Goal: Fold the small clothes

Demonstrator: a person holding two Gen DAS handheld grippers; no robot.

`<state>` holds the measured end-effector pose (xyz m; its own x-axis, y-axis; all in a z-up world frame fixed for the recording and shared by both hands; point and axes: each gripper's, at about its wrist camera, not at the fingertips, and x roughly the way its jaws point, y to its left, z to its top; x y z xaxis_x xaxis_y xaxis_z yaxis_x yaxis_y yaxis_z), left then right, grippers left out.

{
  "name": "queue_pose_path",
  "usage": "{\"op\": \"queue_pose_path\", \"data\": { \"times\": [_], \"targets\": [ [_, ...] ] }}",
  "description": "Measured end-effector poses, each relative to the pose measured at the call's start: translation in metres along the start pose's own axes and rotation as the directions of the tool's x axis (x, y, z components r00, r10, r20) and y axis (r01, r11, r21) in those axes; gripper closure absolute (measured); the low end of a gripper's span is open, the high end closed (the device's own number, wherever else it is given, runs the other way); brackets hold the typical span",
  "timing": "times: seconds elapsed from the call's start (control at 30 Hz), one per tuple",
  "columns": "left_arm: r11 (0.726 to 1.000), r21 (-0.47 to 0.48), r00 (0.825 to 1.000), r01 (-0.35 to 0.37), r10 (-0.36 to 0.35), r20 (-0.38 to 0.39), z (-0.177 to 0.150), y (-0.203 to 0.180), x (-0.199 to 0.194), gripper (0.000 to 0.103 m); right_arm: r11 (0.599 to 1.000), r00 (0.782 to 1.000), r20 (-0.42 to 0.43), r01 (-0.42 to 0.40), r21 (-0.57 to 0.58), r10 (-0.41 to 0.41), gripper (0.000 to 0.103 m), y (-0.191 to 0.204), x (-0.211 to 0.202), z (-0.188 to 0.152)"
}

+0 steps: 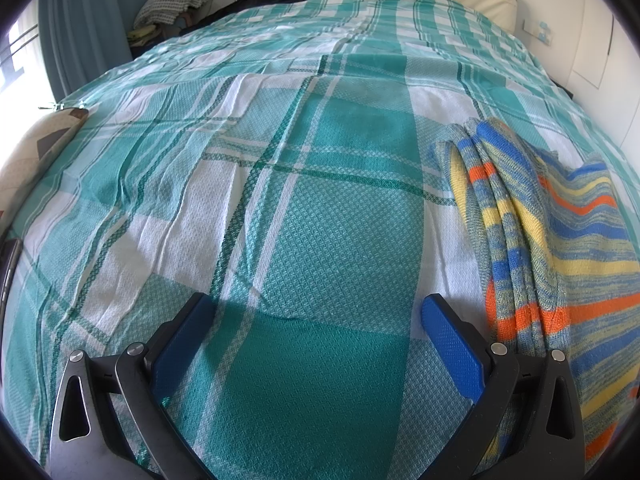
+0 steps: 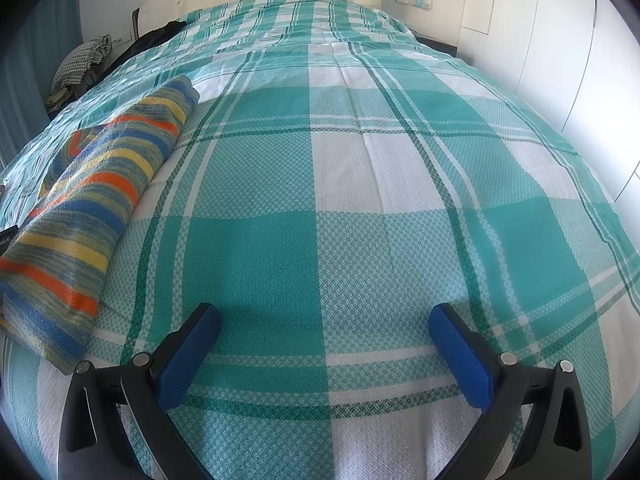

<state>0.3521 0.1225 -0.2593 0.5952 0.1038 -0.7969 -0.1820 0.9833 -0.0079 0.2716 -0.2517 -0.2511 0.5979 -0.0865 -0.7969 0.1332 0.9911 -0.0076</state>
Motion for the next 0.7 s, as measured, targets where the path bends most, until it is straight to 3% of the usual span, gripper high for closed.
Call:
{"op": "queue_pose_path", "data": {
  "times": [0.7],
  "targets": [
    [1.0,0.0,1.0,0.0,0.0,0.0,-0.0001,-0.0002,-0.0001,0.0,1.0,1.0,-0.006,0.011,-0.001,-0.011,0.0,0.0017,0.0006,-0.0001]
  ]
}}
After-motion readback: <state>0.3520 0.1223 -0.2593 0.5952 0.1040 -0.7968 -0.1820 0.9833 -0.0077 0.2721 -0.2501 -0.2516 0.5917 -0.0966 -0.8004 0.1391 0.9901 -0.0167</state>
